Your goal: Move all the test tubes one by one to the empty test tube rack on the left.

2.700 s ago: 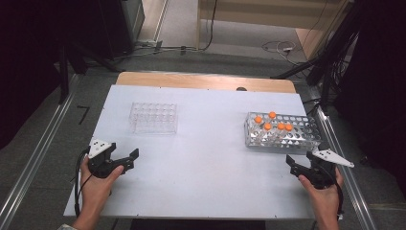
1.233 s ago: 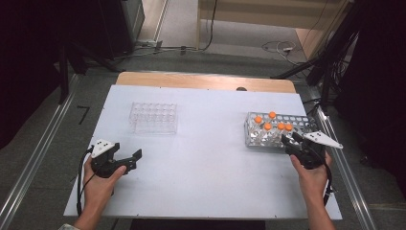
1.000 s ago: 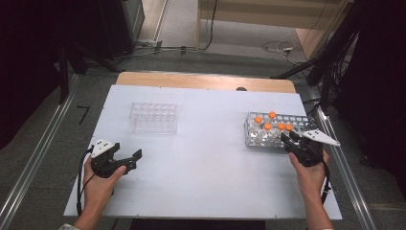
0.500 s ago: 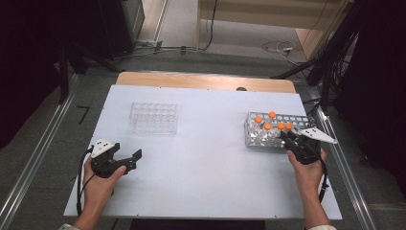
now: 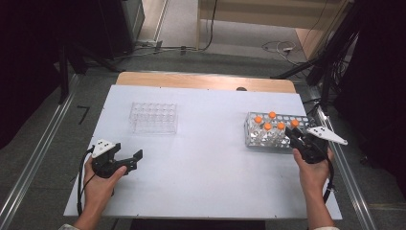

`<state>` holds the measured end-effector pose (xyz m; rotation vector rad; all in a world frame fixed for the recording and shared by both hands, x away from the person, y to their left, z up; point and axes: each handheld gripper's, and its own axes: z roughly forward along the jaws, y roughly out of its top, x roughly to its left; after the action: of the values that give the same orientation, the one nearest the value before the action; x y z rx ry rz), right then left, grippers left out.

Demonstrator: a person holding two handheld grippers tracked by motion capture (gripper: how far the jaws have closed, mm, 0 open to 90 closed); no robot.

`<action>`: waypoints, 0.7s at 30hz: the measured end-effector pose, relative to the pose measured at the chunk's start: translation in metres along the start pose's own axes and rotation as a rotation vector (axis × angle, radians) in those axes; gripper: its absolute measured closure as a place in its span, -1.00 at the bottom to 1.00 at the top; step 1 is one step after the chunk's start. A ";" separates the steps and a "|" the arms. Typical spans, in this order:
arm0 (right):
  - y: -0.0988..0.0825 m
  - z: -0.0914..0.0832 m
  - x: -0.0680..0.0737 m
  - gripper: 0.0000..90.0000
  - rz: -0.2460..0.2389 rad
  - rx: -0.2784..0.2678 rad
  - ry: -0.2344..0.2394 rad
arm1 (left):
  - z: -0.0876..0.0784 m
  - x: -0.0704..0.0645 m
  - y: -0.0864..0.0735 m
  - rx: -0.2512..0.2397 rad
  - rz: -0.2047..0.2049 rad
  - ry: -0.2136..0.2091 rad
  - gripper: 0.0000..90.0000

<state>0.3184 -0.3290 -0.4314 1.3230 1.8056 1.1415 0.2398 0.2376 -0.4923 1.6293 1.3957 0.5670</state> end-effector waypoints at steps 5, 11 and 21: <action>0.006 -0.012 -0.001 0.59 0.004 -0.030 0.005 | 0.001 -0.005 0.001 0.012 0.011 -0.020 -0.75; 0.009 -0.028 0.002 0.60 -0.004 -0.050 0.021 | 0.001 -0.010 0.004 0.005 0.020 -0.033 -0.75; 0.005 -0.041 0.021 0.61 -0.036 -0.028 0.095 | 0.000 -0.025 0.012 -0.014 0.038 -0.079 -0.75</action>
<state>0.2789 -0.3199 -0.4087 1.2346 1.8667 1.2241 0.2400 0.2144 -0.4771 1.6524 1.3029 0.5283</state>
